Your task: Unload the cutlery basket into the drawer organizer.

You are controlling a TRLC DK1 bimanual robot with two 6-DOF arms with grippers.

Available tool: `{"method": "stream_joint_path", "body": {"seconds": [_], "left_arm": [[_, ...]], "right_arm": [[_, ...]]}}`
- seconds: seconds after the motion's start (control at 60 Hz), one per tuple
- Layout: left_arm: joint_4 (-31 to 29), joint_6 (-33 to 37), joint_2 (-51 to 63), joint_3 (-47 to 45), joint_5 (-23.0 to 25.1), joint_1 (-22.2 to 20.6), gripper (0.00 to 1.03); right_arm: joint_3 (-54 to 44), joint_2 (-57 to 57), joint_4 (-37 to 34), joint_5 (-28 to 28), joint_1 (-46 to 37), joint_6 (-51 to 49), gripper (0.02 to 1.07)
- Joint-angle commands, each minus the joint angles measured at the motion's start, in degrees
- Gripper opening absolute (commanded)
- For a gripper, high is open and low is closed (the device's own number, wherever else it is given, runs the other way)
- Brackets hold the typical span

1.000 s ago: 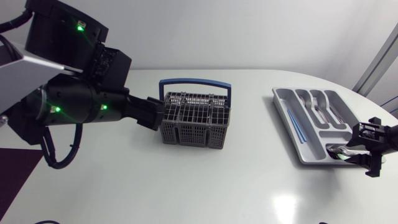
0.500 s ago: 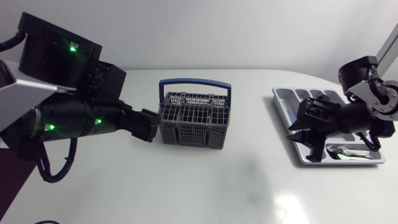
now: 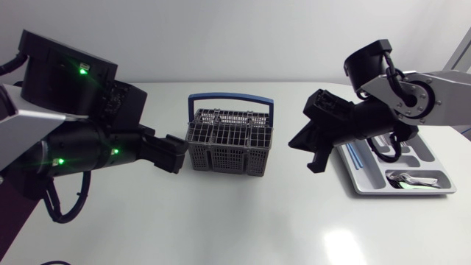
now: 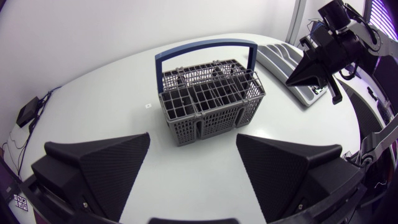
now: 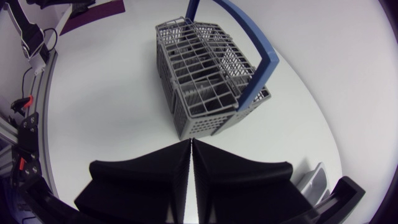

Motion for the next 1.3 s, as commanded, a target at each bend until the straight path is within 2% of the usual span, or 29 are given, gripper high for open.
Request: {"method": "stream_joint_path", "body": {"seconds": [0.0,0.133,0.367,0.767,0.967,1.283], "left_arm": [[0.93,1.29,-1.03,-2.03,-0.4,0.56,0.97],[1.63,1.29,-0.95,-2.65,-0.4,0.65,0.97],[2.07,1.29,-0.77,-2.82,-0.4,0.65,0.97],[3.56,2.17,-1.21,-4.58,-0.4,1.88,0.97],[4.79,2.08,-0.33,-5.2,-0.4,1.97,0.97],[5.41,2.35,0.11,-4.67,-0.4,2.14,0.97]], "right_arm": [[2.71,1.95,1.42,-1.64,0.87,5.11,0.07],[4.73,3.88,3.27,-4.02,1.04,8.98,0.07],[5.87,9.07,8.37,-3.75,2.8,12.23,0.07],[5.96,12.32,11.09,-3.14,3.59,14.07,0.07],[6.92,18.65,12.23,0.82,4.38,14.43,0.07],[6.31,11.88,11.35,0.11,4.65,14.87,0.07]]}}
